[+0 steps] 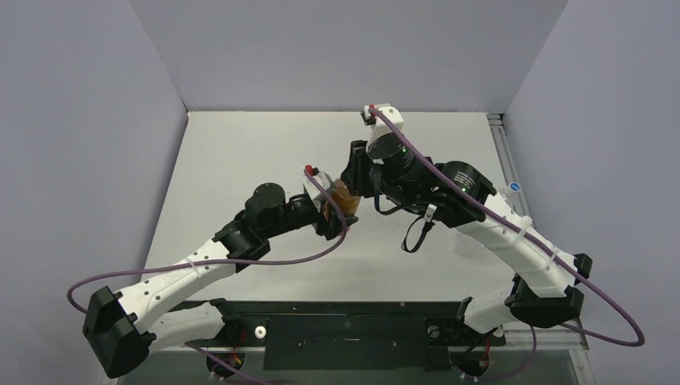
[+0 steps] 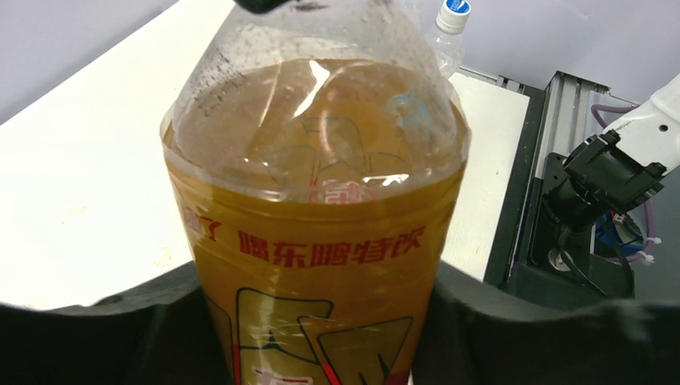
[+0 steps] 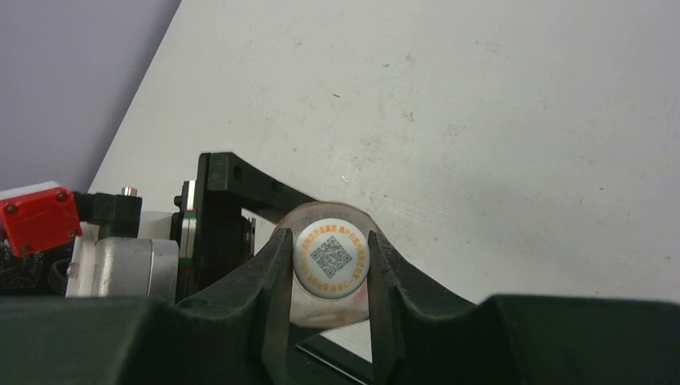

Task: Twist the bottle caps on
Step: Place the plastic bottle at the center of the board.

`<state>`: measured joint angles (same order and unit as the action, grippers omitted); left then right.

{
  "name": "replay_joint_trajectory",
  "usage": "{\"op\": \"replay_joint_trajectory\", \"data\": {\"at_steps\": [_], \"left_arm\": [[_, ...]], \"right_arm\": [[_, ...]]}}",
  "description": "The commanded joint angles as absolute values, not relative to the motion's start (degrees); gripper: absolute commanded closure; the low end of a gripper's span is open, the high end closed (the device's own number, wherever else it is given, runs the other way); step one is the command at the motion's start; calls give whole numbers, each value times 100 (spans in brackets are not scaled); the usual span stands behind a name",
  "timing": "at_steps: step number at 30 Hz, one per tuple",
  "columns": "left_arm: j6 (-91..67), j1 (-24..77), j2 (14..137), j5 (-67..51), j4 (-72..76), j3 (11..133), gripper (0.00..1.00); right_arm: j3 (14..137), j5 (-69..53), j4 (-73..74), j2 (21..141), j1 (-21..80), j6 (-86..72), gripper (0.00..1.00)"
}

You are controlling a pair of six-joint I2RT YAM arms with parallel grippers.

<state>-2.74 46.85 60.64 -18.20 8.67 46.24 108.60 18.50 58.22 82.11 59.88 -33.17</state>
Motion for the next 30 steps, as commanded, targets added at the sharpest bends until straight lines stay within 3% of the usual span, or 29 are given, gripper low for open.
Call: {"op": "replay_joint_trajectory", "data": {"at_steps": [1,2,3,12,20,30], "left_arm": [[-409,4711,5917,-1574,874,4796,29],[-441,4713,5845,-1499,855,4765,8],[-458,4708,5805,-1448,800,4755,2],[-632,4675,5245,-847,-213,4892,3],[-702,4675,4847,-894,-211,4638,3],[-616,4665,4697,-847,-149,4395,3]], "right_arm": [[10513,1826,5725,7939,5658,-3277,100],[10420,1854,5650,7821,5510,-3278,100],[10243,1898,5615,7741,5381,-3263,100],[8631,3260,4909,7161,4368,-3085,100],[6955,3425,3160,6903,3235,-2860,100],[5968,3117,1742,7366,2261,-2874,100]]}}
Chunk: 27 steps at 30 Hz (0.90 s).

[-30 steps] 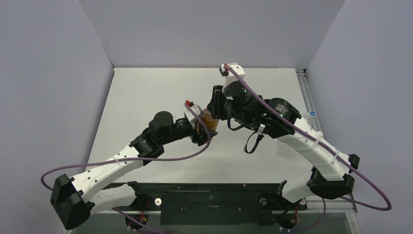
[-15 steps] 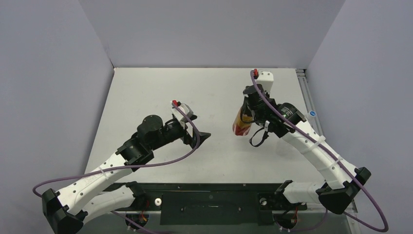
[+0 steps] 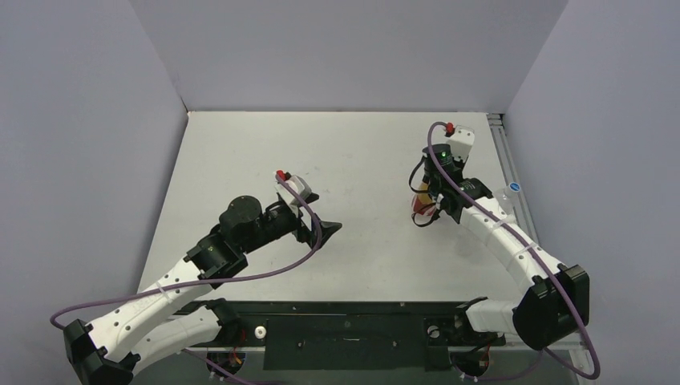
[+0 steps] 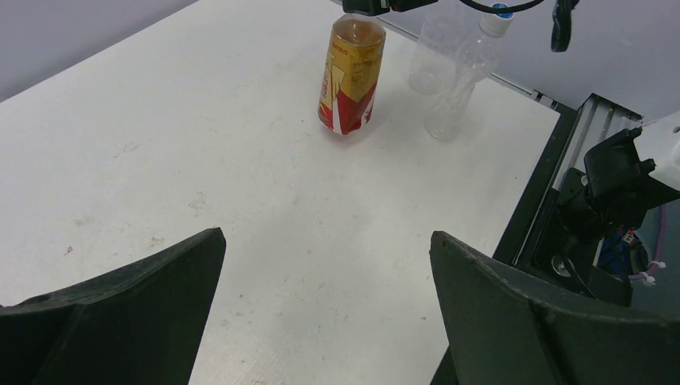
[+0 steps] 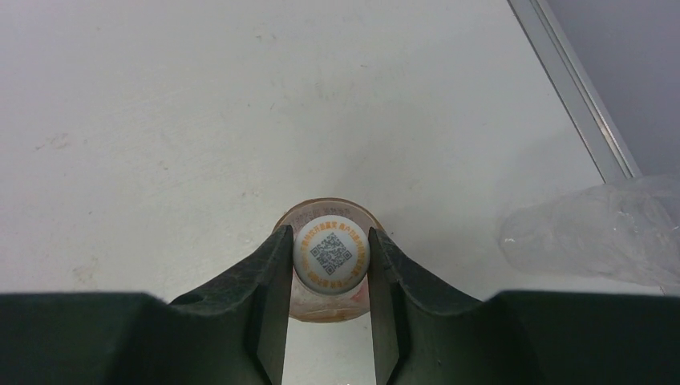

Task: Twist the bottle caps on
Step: Place the plastic bottle at the center of the board.

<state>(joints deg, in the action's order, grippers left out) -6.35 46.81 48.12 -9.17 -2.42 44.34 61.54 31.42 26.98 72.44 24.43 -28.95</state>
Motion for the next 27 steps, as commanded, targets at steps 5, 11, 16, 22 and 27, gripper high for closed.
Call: {"op": "replay_joint_trajectory", "data": {"at_steps": [5,11,16,22,27], "left_arm": [[-613,4620,4743,-889,-125,4377,3],[-645,4546,4799,-975,-99,4368,3],[-671,4493,4833,-1014,-86,4373,3],[-709,4456,4851,-1052,-88,4374,3],[-720,4419,4851,-1088,-88,4368,3]], "right_arm": [[5582,3251,1274,7481,2224,-2910,99],[5427,3387,1149,7597,2231,-2901,88],[5388,3447,1204,7599,2256,-2883,66],[5523,3532,1395,7649,2338,-2863,51],[5738,3569,1598,7722,2380,-2884,43]]}}
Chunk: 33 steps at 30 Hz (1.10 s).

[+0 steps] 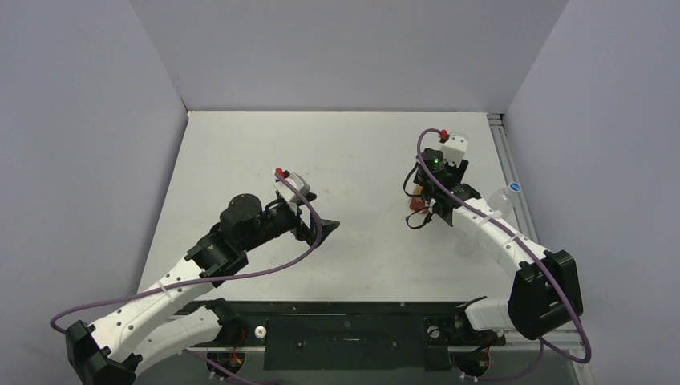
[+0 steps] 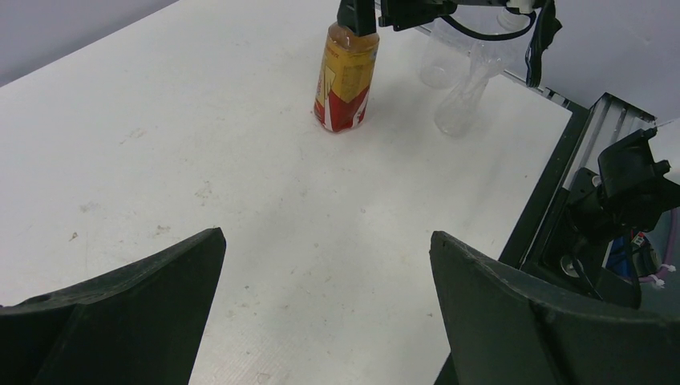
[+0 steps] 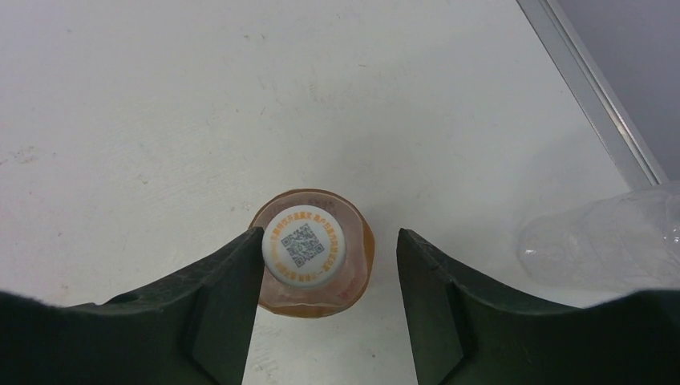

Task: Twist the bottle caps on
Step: Place the plastic bottle at the center of the board, then reset both arms

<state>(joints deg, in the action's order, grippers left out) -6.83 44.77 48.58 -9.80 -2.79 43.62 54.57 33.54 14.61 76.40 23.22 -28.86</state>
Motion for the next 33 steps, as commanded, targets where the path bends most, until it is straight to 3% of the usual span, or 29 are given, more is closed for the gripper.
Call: {"op": "replay_joint_trajectory", "data": {"at_steps": [1,15,26,29,33], "left_arm": [[-721,4416,4851,-1100,-88,4368,3],[-793,4377,4854,-1046,-83,4353,3],[-1531,4245,5523,365,-1573,5820,3],[-2155,4231,5696,1679,-1919,6106,3],[-2378,4219,5949,2530,-2472,6461,4]], "right_arm": [[5823,3578,1678,7742,2392,-2901,42],[6504,3253,2260,7771,2399,-3008,28],[8144,2768,3659,7290,2428,-2911,24],[8464,2454,3879,6990,2488,-2879,24],[8607,2013,3965,6642,2720,-2854,24]]}}
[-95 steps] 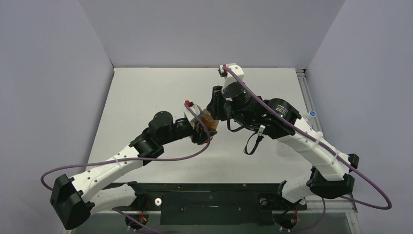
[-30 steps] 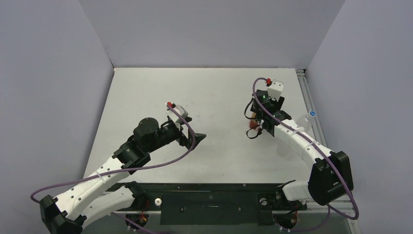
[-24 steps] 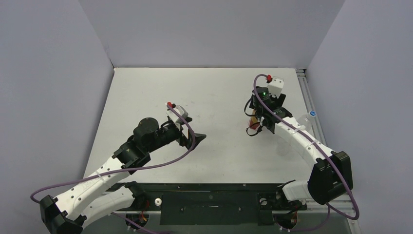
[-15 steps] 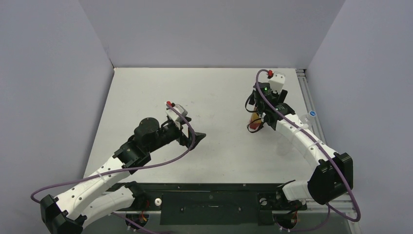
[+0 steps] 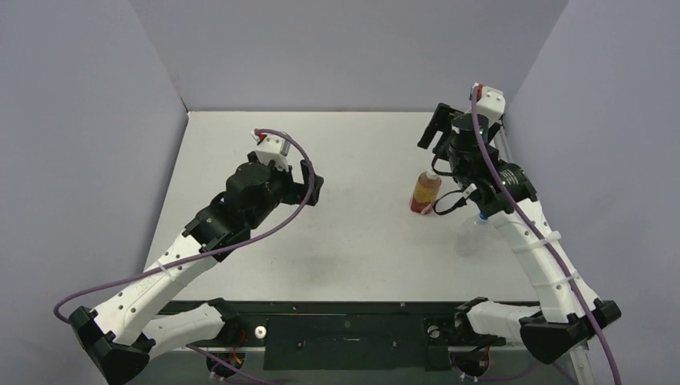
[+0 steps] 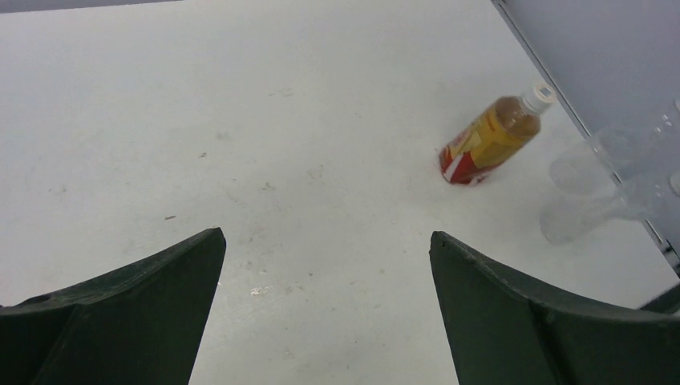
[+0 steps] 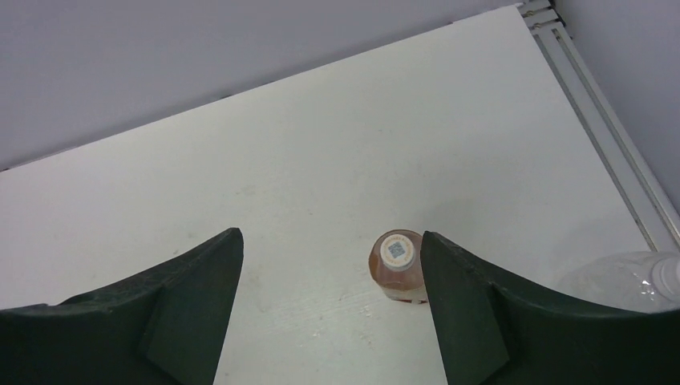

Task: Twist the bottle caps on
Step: Reset both arms

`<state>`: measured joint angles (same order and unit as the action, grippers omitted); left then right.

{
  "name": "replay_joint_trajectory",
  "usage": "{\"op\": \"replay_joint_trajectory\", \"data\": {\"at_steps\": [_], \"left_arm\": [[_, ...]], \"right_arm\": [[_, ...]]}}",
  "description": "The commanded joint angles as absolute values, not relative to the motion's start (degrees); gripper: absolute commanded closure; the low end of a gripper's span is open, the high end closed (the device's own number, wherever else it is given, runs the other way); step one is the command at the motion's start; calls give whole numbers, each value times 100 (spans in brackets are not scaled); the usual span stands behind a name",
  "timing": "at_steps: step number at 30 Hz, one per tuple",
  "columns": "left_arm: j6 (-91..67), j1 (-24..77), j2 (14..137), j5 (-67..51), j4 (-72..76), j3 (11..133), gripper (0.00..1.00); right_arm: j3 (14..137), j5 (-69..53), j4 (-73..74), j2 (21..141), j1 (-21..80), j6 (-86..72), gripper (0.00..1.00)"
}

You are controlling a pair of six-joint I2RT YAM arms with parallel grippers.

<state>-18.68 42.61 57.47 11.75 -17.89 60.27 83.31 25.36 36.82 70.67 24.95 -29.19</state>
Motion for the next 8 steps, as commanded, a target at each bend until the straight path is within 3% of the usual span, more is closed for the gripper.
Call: {"op": "replay_joint_trajectory", "data": {"at_steps": [1,8], "left_arm": [[-2410,4217,5989,2636,-2537,6555,3],[-2430,4206,6340,2914,-2902,6980,3]], "right_arm": [[8619,1960,3978,6591,2771,-2851,23],[8656,1715,4028,6174,3192,-2902,23]]}}
